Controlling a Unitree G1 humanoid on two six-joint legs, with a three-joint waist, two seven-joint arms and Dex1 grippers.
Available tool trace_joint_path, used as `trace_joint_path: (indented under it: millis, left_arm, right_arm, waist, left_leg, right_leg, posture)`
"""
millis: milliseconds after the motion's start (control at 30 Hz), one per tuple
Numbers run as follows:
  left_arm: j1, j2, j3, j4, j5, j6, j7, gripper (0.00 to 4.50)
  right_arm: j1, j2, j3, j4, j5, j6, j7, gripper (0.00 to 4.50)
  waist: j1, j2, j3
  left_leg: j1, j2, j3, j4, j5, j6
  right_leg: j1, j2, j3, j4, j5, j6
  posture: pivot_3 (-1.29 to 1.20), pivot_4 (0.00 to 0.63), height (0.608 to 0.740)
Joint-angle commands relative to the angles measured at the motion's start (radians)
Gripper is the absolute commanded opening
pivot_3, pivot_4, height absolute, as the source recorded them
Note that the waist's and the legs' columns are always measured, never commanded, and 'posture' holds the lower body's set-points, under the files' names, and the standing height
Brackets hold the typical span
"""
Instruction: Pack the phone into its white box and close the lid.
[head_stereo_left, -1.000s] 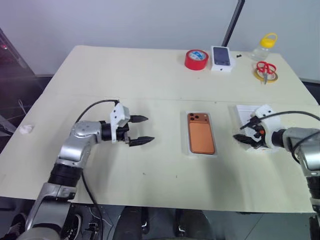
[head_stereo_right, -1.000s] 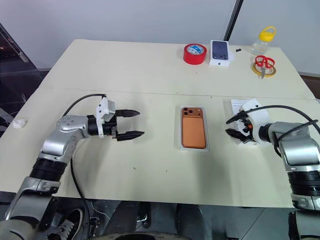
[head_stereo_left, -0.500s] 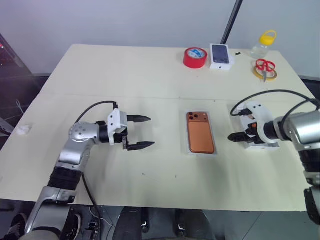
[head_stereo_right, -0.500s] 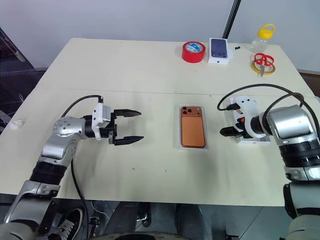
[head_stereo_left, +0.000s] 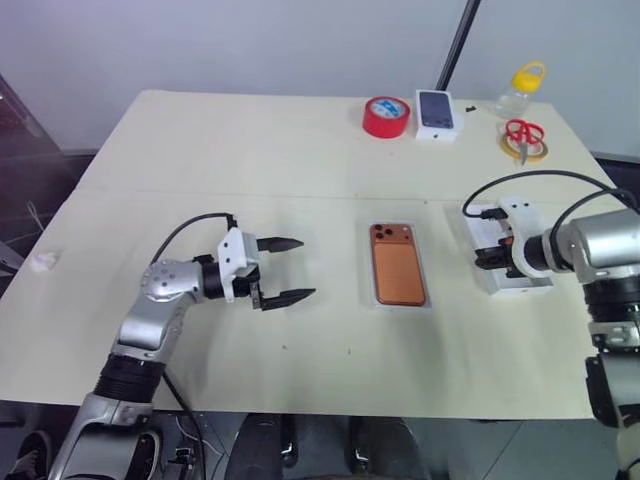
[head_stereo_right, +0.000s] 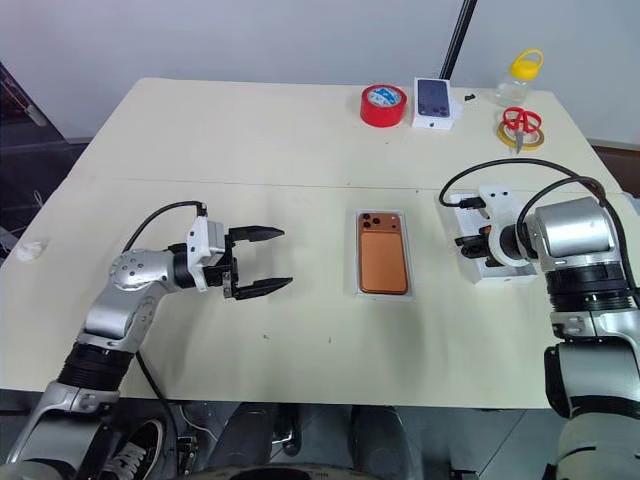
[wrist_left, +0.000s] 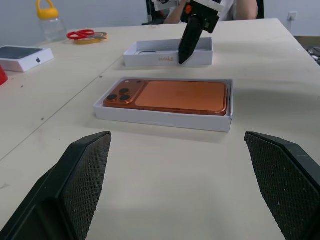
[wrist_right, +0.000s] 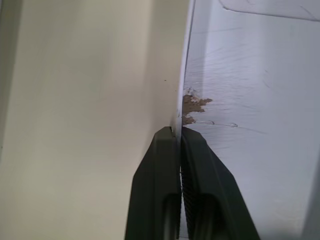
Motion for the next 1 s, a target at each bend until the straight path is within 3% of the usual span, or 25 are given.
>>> trace_joint_path:
  millis: [33,67,167,400,533,733,900,1000]
  left_arm:
    - [-0.016,0.012,0.025,-0.031,-0.021,0.012,0.004,4.5]
    - [-0.02,0.01,0.027,-0.029,-0.034,0.031,0.0,4.5]
    - [-0.048,-0.001,0.044,-0.012,-0.096,0.14,0.011,3.6]
    - [-0.064,-0.028,0.067,-0.01,-0.108,0.189,0.072,0.04]
    - [-0.077,-0.059,0.062,0.003,-0.062,0.152,0.131,0.04]
    - [-0.104,-0.112,0.056,0.035,-0.045,0.149,0.179,0.04]
    - [-0.112,-0.132,0.076,0.014,-0.068,0.173,0.204,0.04]
    - [-0.105,-0.129,0.076,0.0,-0.071,0.183,0.203,0.04]
  right_arm:
    - [0.006,0.043,-0.048,-0.008,0.026,0.023,-0.028,0.08]
    - [0.0,0.066,-0.088,-0.024,0.037,0.015,-0.037,0.08]
    - [-0.015,0.145,-0.242,-0.074,0.06,-0.022,-0.083,0.0]
    - [0.087,0.286,-0.414,-0.309,0.156,-0.146,-0.129,0.0]
    - [0.126,0.465,-0.491,-0.498,0.295,-0.142,-0.146,0.0]
    - [0.124,0.846,-0.586,-0.696,0.564,-0.021,-0.261,0.0]
    - [0.215,0.997,-0.635,-0.705,0.705,0.148,-0.321,0.0]
    - [0.298,0.988,-0.611,-0.686,0.777,0.174,-0.371,0.0]
  waist:
    - [-0.001,0.0,0.0]
    - [-0.002,0.0,0.0]
    - [-0.003,0.0,0.0]
    - [0.01,0.002,0.001]
    - [0.003,0.002,0.001]
    - [0.005,0.003,0.002]
    - [0.012,0.002,0.001]
    - [0.008,0.002,0.001]
  left_leg:
    - [0.0,0.0,0.0,0.0,0.0,0.0]
    - [0.0,0.0,0.0,0.0,0.0,0.0]
    - [0.0,0.002,0.001,0.0,0.0,-0.001]
    - [-0.001,0.005,0.0,-0.002,0.005,-0.008]
    - [-0.001,0.005,0.0,-0.002,0.005,-0.007]
    - [0.0,0.006,-0.002,-0.002,0.005,-0.007]
    - [-0.001,0.005,-0.002,-0.001,0.005,-0.007]
    - [-0.001,0.004,-0.002,-0.001,0.005,-0.007]
  right_leg:
    - [0.0,0.0,0.0,0.0,0.0,0.0]
    - [0.0,0.001,0.0,0.0,0.0,0.0]
    - [-0.001,0.002,0.0,0.001,0.0,0.001]
    - [-0.003,0.009,0.0,0.002,0.001,0.003]
    - [-0.003,0.009,0.0,0.004,0.001,0.002]
    - [-0.005,0.011,0.0,0.009,0.001,0.002]
    - [-0.004,0.01,0.0,0.008,0.001,0.002]
    - [-0.004,0.009,0.0,0.008,0.001,0.002]
  posture:
    - [0.0,0.15,0.723]
    - [0.0,0.15,0.723]
    - [0.0,0.15,0.723]
    - [0.0,0.15,0.723]
    - [0.0,0.15,0.723]
    - [0.0,0.15,0.723]
    - [0.0,0.15,0.723]
    - [0.0,0.15,0.723]
